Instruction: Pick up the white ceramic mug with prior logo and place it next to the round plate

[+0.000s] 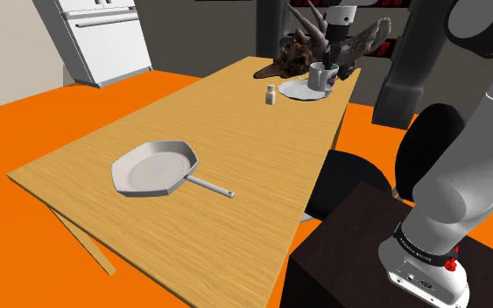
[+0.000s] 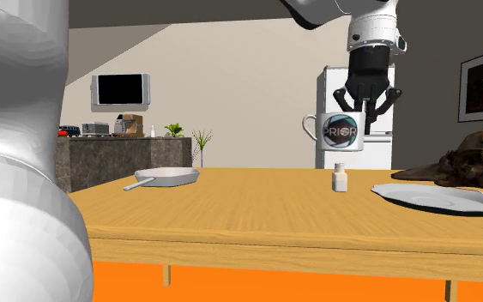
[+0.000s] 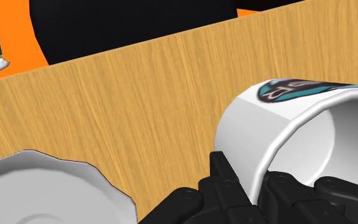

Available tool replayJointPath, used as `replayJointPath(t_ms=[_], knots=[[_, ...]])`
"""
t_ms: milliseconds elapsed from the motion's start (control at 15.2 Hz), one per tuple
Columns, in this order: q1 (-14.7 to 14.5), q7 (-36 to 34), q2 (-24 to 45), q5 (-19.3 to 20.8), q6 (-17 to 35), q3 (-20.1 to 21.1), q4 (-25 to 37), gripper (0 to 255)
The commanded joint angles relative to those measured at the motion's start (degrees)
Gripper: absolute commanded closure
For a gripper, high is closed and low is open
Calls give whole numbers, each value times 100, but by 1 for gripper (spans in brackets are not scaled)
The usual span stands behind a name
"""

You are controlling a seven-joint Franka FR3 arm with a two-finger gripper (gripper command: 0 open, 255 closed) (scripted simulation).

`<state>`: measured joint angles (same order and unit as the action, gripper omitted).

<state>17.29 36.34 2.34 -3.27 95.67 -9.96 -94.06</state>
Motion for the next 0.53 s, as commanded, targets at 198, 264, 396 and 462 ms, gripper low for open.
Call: replayJointPath(t_ms=[198,264,396,462], knots=[[209,412,179,-40,95,-184,62,255],[207,415,171,-39,175,-183,-24,255],[205,420,160,-38,331,-182,-192,255],[204,423,157,-38,409,-181,-273,255]])
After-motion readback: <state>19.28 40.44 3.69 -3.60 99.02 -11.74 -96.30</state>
